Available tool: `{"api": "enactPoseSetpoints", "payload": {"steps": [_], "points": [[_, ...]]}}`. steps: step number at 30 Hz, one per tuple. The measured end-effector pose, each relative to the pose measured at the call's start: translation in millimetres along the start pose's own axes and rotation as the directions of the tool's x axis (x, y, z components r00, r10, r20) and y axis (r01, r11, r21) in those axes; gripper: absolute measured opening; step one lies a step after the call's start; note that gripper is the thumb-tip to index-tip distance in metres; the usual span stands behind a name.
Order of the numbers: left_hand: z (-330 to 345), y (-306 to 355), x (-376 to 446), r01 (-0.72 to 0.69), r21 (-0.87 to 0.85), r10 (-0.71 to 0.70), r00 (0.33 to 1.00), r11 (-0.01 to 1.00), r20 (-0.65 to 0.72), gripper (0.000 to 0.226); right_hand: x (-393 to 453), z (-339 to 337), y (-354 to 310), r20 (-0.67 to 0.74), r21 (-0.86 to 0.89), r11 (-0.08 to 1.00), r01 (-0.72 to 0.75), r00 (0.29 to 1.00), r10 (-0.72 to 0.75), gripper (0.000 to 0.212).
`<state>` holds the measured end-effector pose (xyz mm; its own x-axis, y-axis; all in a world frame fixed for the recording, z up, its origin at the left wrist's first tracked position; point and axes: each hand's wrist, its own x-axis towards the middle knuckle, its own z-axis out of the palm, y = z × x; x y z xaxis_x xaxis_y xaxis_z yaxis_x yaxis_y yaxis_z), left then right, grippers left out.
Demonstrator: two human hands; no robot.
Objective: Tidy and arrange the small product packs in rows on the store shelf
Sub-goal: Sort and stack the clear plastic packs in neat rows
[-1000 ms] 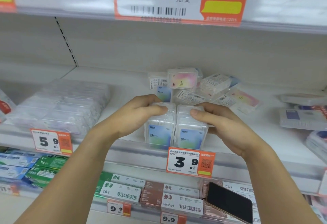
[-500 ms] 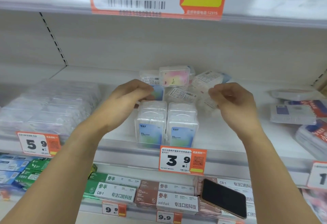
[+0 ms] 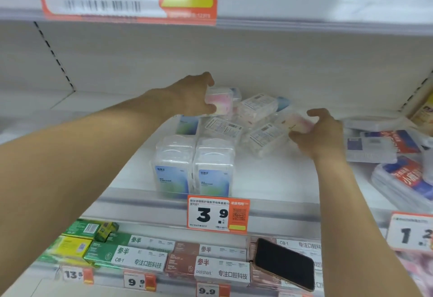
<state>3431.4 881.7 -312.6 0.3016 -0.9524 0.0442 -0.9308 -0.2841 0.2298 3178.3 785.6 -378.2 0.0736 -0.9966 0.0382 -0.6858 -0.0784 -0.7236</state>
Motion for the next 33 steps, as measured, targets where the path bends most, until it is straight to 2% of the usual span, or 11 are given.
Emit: {"api": "enactPoseSetpoints", "payload": {"steps": [2, 4, 6, 8, 10, 12, 14, 17, 22, 27, 33], "points": [[5.7, 4.5, 4.9, -0.018, 0.119, 0.017, 1.000, 0.993, 0.003, 0.064, -0.2, -10.6, 1.5, -0.023, 0.073, 0.997, -0.007, 1.000, 0.008, 0.074], [1.6, 10.7, 4.6, 0.002, 0.150, 0.004, 0.999, 0.989, -0.040, 0.056, -1.0, -22.0, 4.5, 0.004, 0.182, 0.983, -0.008, 1.000, 0.007, 0.062], [-9.9, 18.2, 0.9, -0.011, 0.089, 0.018, 0.996, 0.996, -0.087, 0.046, -1.8, -32.8, 7.0, 0.116, 0.486, 0.870, -0.080, 0.993, 0.027, 0.051], [-24.0, 27.7, -6.0, -0.028, -0.069, 0.018, 0.988, 0.997, -0.151, 0.042, -3.7, -42.1, 8.1, 0.217, 0.720, 0.673, -0.168, 0.976, 0.012, 0.056], [-36.8, 40.0, -15.7, -0.043, -0.299, -0.001, 0.989, 0.953, -0.145, 0.039, -7.8, -47.1, 9.2, 0.262, 0.798, 0.569, -0.196, 0.964, -0.035, 0.060], [-46.2, 55.4, -26.9, -0.015, -0.566, 0.027, 1.000, 0.824, 0.013, 0.032, -14.6, -47.4, 10.2, 0.296, 0.823, 0.526, -0.217, 0.952, -0.071, 0.058], [-49.8, 69.3, -35.9, 0.002, -0.648, 0.116, 0.984, 0.762, 0.139, 0.031, -22.2, -48.3, 11.7, 0.317, 0.836, 0.499, -0.228, 0.943, -0.100, 0.054], [-46.7, 83.8, -41.1, -0.033, -0.607, 0.180, 0.967, 0.794, 0.183, 0.033, -28.6, -53.6, 14.6, 0.305, 0.829, 0.526, -0.187, 0.941, -0.147, 0.048], [-39.3, 98.0, -42.6, -0.072, -0.512, 0.220, 0.946, 0.856, 0.236, 0.036, -37.5, -64.1, 18.5, 0.273, 0.746, 0.660, -0.085, 0.944, -0.187, 0.030], [-37.2, 110.9, -51.5, -0.236, -0.204, 0.298, 0.879, 0.950, 0.372, 0.035, -43.7, -71.8, 21.1, 0.362, 0.570, 0.821, 0.009, 0.895, -0.261, 0.038], [-23.3, 124.8, -53.2, -0.307, 0.040, 0.249, 0.836, 0.951, 0.488, 0.039, -44.7, -77.6, 27.4, 0.456, 0.503, 0.862, 0.057, 0.830, -0.321, 0.027]]}}
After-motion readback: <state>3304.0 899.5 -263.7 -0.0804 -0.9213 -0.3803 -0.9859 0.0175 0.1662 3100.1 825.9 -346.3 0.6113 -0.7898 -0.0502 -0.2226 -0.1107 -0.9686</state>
